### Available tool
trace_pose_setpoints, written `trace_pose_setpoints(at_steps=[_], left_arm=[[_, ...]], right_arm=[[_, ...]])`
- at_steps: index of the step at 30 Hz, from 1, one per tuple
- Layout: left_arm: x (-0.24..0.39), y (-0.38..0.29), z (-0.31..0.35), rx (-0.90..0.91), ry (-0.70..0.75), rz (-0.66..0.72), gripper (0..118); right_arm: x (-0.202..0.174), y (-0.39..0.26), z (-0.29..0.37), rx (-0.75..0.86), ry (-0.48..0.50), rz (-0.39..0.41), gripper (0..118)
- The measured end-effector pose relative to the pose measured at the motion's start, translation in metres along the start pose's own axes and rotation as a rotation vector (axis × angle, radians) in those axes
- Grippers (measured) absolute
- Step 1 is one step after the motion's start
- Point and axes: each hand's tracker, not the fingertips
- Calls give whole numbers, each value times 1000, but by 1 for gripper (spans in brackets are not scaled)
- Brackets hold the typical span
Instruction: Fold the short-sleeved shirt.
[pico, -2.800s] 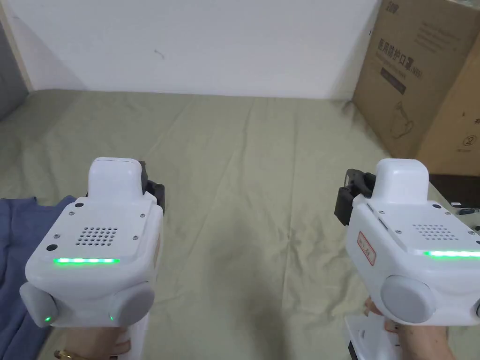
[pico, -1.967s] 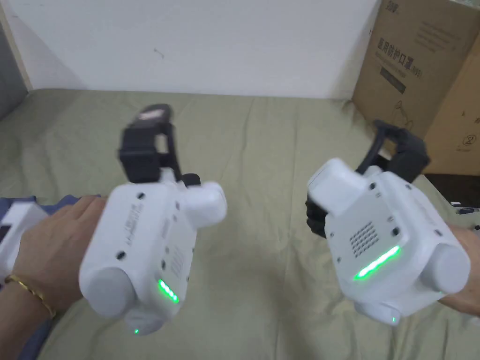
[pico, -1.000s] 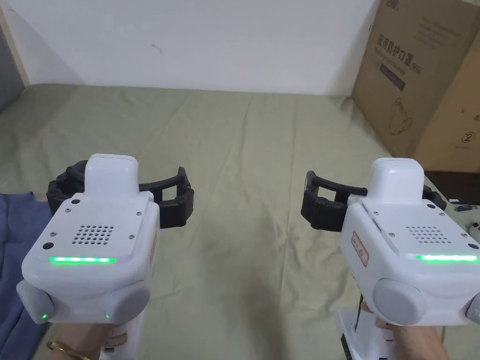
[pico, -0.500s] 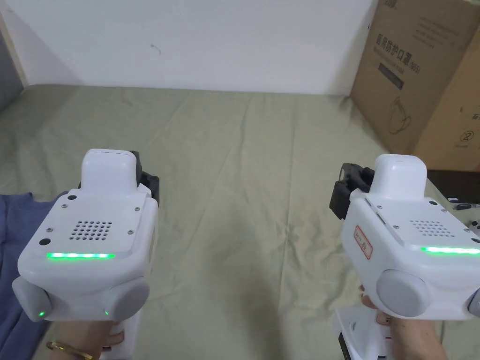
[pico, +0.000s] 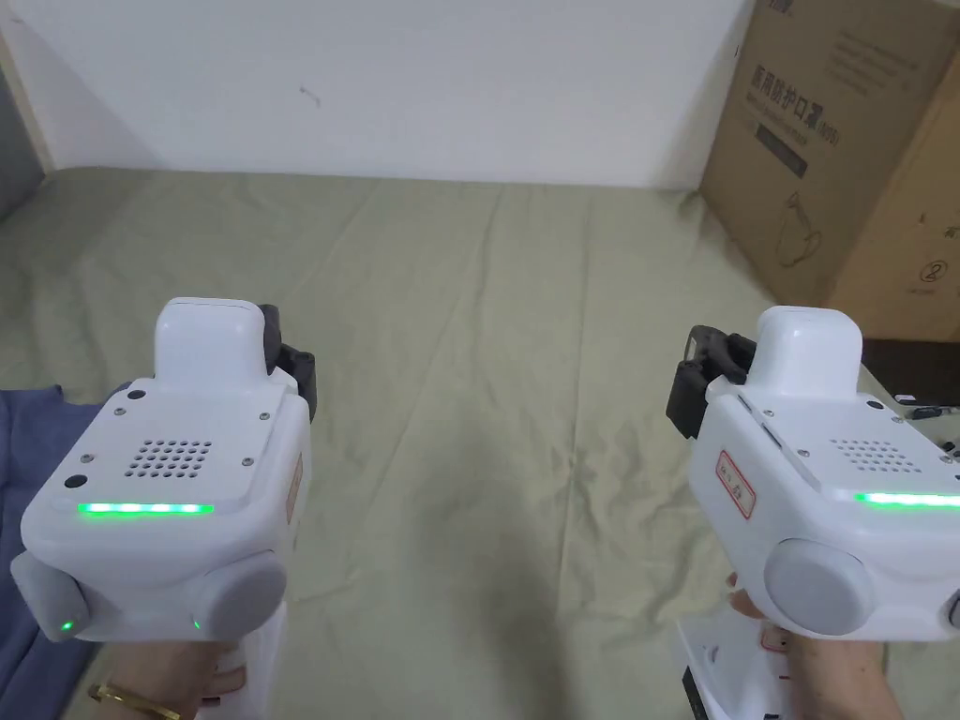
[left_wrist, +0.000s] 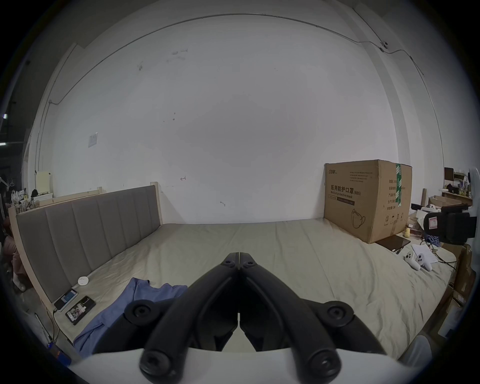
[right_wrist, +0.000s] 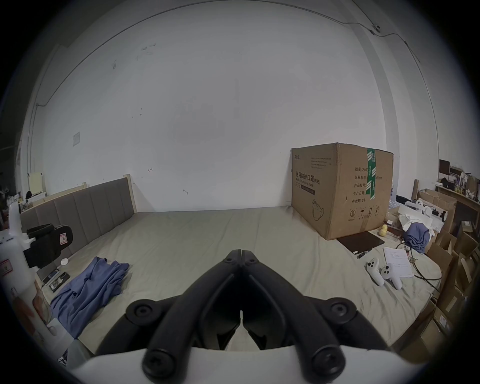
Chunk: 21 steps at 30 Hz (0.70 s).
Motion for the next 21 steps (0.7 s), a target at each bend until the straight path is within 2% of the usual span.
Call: trace_pose_setpoints(at_steps=[17, 21], left_arm=[[0, 3, 1, 1, -8, 9, 0], [-7, 4, 5, 5, 5, 15, 0]], right_arm=[[-3, 3, 1, -5, 10, 13, 0], [-11, 6, -1, -8, 27, 46, 0]])
